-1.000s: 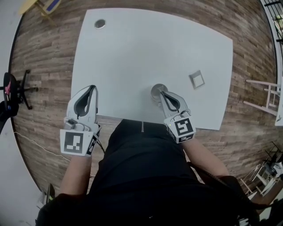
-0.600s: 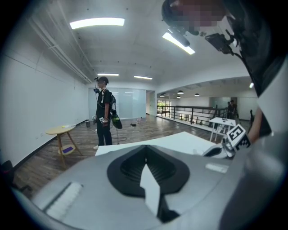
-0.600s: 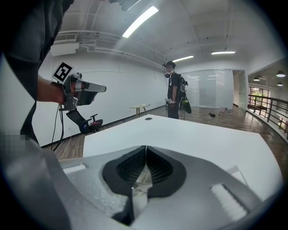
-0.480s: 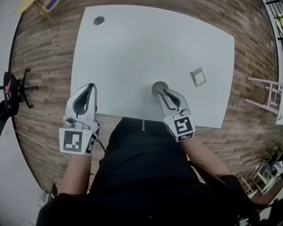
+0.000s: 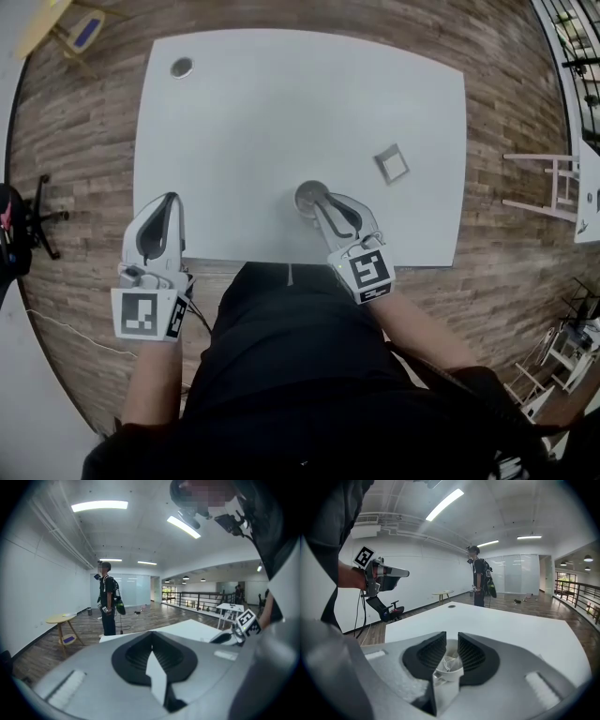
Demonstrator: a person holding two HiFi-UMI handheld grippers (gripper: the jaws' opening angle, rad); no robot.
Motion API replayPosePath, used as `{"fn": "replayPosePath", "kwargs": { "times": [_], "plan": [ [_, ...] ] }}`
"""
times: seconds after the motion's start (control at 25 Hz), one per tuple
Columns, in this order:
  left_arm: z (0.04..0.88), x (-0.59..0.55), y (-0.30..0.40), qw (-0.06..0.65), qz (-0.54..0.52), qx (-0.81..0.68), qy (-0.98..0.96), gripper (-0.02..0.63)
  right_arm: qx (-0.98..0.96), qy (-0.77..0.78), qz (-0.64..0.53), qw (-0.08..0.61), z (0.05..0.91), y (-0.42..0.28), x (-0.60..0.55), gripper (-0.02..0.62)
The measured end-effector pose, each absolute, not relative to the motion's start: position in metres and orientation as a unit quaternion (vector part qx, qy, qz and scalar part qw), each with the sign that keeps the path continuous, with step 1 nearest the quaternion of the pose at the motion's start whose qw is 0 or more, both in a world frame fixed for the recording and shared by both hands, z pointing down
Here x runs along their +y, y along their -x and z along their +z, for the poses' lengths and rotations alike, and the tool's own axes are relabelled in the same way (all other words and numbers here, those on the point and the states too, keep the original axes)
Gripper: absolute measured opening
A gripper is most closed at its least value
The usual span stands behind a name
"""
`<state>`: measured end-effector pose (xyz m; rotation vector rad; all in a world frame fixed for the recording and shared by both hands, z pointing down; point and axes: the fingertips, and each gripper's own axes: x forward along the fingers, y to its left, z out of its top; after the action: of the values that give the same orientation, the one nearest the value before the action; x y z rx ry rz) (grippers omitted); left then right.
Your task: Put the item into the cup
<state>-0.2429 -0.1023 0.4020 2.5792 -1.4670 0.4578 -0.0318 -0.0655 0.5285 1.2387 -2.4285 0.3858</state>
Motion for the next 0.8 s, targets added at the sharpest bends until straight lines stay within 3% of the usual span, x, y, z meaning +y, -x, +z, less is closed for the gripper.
{"fn": "replayPosePath", "kwargs": {
  "times": [0.8],
  "plan": [
    [0.388,-0.124,0.22,0.049,0.14,-0.458,-0.876,-0.002,-0.832,-0.514,0.14,0.153,0.502,-0.006,-0.081,0.083]
  ]
}}
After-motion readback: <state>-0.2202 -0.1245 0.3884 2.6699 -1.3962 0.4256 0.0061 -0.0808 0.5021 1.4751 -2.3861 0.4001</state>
